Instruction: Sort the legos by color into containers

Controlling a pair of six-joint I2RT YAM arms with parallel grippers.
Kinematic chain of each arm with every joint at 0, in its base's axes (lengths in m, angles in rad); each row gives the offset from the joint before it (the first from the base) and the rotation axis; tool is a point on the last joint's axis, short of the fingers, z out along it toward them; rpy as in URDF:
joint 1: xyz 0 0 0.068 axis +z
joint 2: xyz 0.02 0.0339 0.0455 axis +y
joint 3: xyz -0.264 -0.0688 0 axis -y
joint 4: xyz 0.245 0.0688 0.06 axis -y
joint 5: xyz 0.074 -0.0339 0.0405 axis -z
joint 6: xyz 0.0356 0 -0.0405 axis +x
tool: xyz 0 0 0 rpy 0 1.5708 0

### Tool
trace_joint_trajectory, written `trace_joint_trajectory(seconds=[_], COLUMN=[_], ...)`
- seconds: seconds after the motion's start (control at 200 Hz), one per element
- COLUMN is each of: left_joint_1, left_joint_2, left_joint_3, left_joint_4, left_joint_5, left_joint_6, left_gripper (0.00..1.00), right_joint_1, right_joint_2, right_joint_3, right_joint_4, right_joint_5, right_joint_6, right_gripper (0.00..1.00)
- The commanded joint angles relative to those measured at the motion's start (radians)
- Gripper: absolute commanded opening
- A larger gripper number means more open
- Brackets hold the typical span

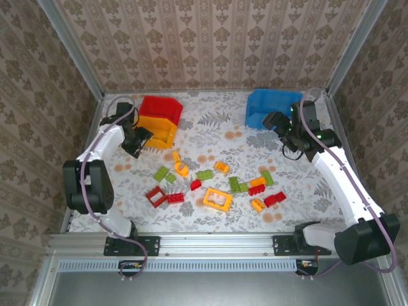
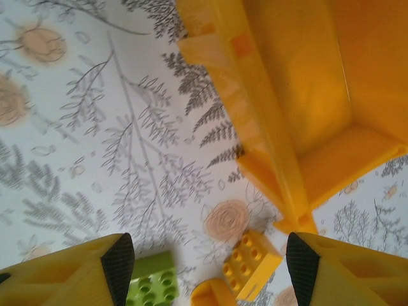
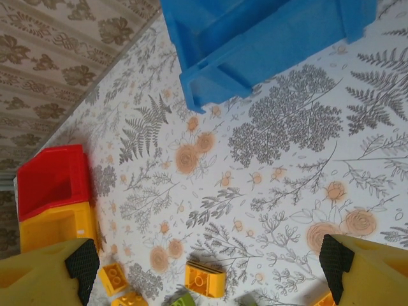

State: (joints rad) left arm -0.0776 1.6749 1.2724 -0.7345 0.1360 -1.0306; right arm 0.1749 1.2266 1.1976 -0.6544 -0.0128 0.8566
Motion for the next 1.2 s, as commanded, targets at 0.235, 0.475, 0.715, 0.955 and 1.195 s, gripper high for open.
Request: trace_joint_trajectory(seconds=[0.235, 0.475, 0.715, 0.955, 1.195], left_joint_1=[-0.014, -0.025, -0.034, -0.05, -0.089], left_joint_2=[0.173, 0.204, 0.209, 0.227, 0.262], left_joint_3=[0.134, 0.135, 0.144, 0.186, 0.227], left_joint_4=[0.043, 0.031, 0.024, -0.005, -0.042], left_joint_5=[0.019, 0.0, -0.013, -0.011, -0.02], left_joint_6=[-0.01, 0.014, 0.051, 0.126, 0.211], left_gripper=[0.62, 0.48, 0.31, 0.16, 0.07], right_joint_1=[-0.001, -0.043, -0.096, -0.132, -0.156], right_joint_2=[0.077, 0.157, 0.31, 0.488, 0.644], right_joint_3=[-0.004, -0.004, 0.021, 0.126, 0.259], right_joint_4=[0.062, 0.149, 0.2, 0.241, 0.275], right_joint_5=[-0.074, -0.052, 0.041, 0.093, 0.068], right_joint_6=[0.04, 0.117, 0.29, 0.453, 0.477], right_gripper=[0.91, 0.91, 0.87, 0.8, 0.8])
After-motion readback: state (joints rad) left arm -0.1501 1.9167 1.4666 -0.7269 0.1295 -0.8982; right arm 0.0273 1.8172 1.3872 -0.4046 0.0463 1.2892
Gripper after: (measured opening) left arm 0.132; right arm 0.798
